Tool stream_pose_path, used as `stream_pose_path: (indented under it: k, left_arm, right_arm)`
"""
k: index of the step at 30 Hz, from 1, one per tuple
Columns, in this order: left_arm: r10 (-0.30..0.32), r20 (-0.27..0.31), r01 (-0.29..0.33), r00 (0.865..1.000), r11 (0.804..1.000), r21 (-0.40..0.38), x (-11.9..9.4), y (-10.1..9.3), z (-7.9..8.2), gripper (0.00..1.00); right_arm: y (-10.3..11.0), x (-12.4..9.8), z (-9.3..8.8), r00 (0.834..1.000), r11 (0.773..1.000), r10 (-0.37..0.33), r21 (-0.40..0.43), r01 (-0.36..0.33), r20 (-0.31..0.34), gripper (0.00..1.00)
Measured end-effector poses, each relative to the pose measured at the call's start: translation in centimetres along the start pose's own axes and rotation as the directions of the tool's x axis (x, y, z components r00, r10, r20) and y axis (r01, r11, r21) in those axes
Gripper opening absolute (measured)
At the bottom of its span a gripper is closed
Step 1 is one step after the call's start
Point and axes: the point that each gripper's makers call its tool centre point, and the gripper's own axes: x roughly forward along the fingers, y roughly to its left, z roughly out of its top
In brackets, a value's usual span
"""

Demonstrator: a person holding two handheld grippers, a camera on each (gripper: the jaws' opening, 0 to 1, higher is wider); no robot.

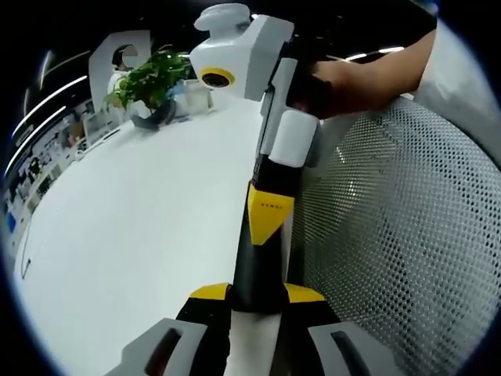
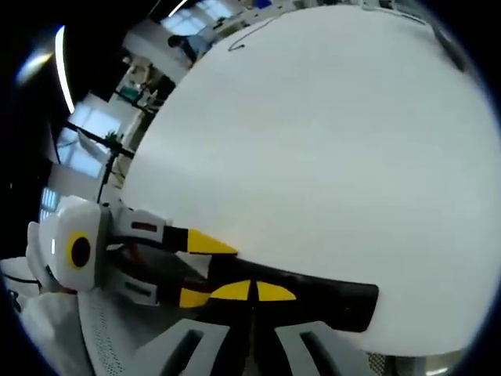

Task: Press the specified remote control buttons in sequence, fully releasing each button before pressing the next.

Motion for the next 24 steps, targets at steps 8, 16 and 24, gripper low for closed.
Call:
stream_pose_path:
  k: [8, 16, 24]
  left_arm:
    - [0.012, -0.026, -0.012, 1.000, 1.000, -0.018, 0.1, 0.0, 0.1, 0.25]
    - [0.018, -0.026, -0.019, 0.999, 1.000, -0.023, 0.0, 0.0, 0.0, 0.25]
    - [0.014, -0.033, -0.014, 0.999, 1.000, -0.016, -0.1, -0.1, 0.0, 0.25]
  right_arm:
    - [0.2, -0.1, -0.1, 1.000, 0.997, -0.015, -0.071, 0.015, -0.006, 0.00]
    - [0.5, -0.8, 0.5, 1.000, 0.997, -0.017, -0.076, 0.019, 0.024, 0.00]
    - [0.4, -4.6, 3.1, 0.978, 0.999, -0.010, -0.048, 0.020, 0.207, 0.00]
